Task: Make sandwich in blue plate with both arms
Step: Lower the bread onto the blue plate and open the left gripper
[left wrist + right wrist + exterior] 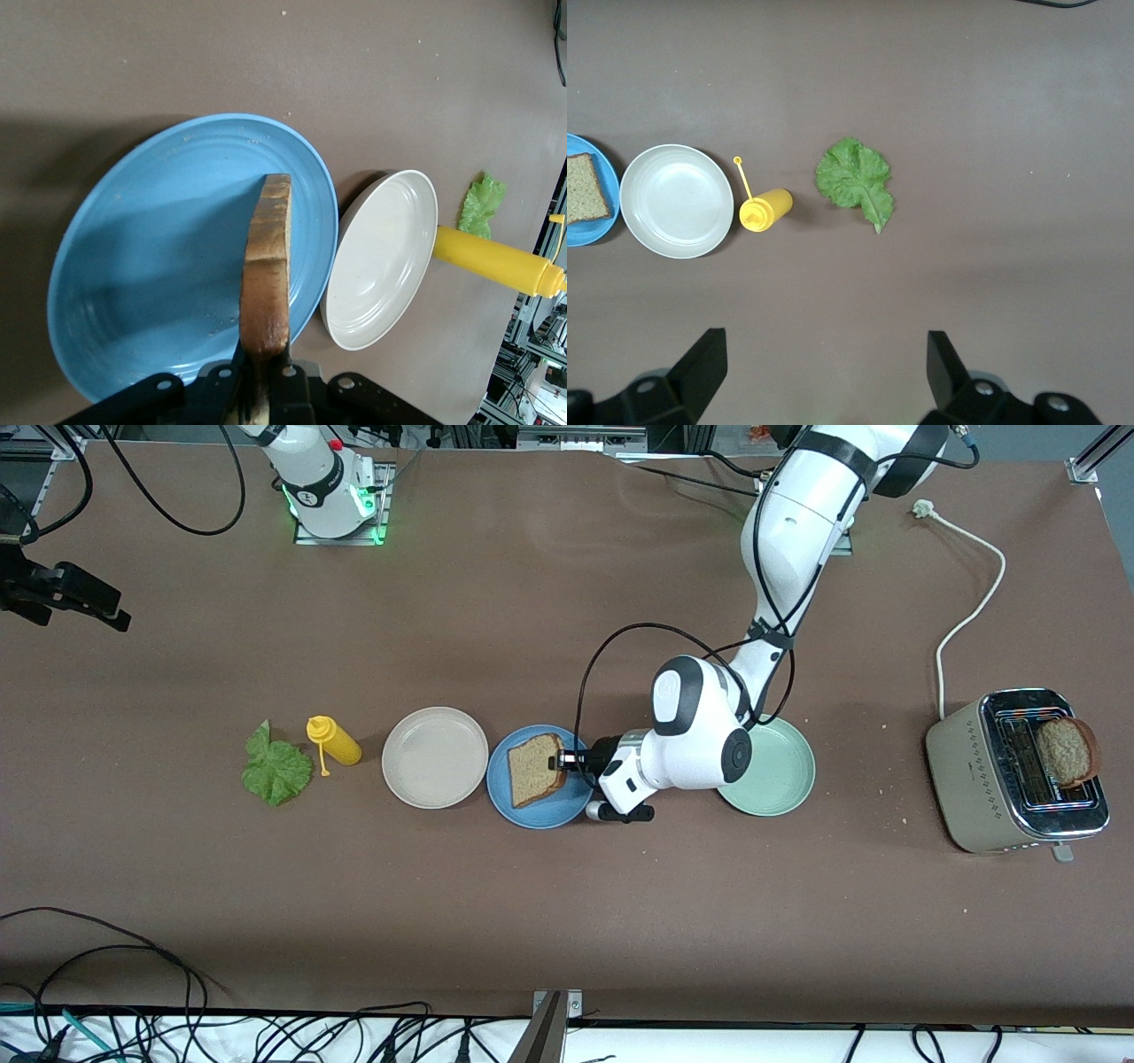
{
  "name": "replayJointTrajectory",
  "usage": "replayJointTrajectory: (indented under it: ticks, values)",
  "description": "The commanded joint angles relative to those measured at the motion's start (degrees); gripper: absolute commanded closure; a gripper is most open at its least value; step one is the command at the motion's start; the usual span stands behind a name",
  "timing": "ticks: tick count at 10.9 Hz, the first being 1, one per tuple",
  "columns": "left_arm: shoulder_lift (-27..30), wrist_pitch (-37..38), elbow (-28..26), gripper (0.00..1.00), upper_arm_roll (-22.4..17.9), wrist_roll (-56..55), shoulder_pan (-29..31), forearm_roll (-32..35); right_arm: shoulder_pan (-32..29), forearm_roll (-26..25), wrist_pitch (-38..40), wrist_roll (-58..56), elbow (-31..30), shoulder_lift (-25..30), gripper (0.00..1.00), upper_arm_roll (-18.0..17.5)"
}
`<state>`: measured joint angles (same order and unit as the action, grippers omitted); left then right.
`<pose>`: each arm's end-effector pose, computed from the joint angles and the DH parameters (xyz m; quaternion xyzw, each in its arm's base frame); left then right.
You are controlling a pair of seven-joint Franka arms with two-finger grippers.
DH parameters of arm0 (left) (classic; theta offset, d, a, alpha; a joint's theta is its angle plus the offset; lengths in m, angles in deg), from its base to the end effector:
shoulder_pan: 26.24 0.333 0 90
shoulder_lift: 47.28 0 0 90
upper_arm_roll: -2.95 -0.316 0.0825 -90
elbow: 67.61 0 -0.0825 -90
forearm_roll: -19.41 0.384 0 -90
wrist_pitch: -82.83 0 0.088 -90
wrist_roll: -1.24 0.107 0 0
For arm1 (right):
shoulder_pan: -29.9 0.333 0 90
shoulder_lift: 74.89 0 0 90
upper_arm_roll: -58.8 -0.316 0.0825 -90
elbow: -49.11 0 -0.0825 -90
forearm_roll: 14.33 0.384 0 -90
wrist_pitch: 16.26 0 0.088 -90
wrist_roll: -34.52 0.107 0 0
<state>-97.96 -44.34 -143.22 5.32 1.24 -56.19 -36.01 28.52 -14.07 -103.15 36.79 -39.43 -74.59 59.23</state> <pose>0.6266 -0.4187 0.2154 0.9217 0.0294 -0.1024 0.3731 0.5473 -0.0168 0.6346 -0.9993 0.0355 0.0118 0.0022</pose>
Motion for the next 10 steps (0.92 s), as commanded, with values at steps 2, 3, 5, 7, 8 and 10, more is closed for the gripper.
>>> replayJointTrajectory:
  ticks: [2, 3, 5, 7, 8, 10]
  values:
    - [-2.1, -0.4, 1.7, 0.72, -1.0, 0.6, -0.5, -1.3, -0.3, 0.6, 0.9, -0.3, 0.6, 0.0, 0.0, 0.1]
    - [-2.1, -0.4, 1.4, 0.03, -2.0, 1.1, -0.3, -1.3, -0.2, 0.6, 0.8, -0.3, 0.6, 0.0, 0.0, 0.1]
    - [-2.1, -0.4, 0.7, 0.0, -3.3, 5.2, 0.0, -1.4, -0.3, 0.6, 0.9, -0.3, 0.6, -0.1, 0.0, 0.1]
    - [-1.8, -0.3, 0.5, 0.0, -4.4, 8.4, 1.6, -1.4, -0.2, 0.6, 0.8, -0.3, 0.6, -0.1, 0.0, 0.1]
    - [-1.4, 0.1, 0.5, 0.0, -6.8, 8.4, 2.6, -1.4, -0.3, 0.6, 0.8, -0.3, 0.6, -0.1, 0.0, 0.1]
    - [0.7, 1.9, 0.5, 0.0, -9.4, 9.4, 5.6, -1.1, -0.3, 0.6, 0.9, -0.3, 0.6, -0.1, 0.0, 0.1]
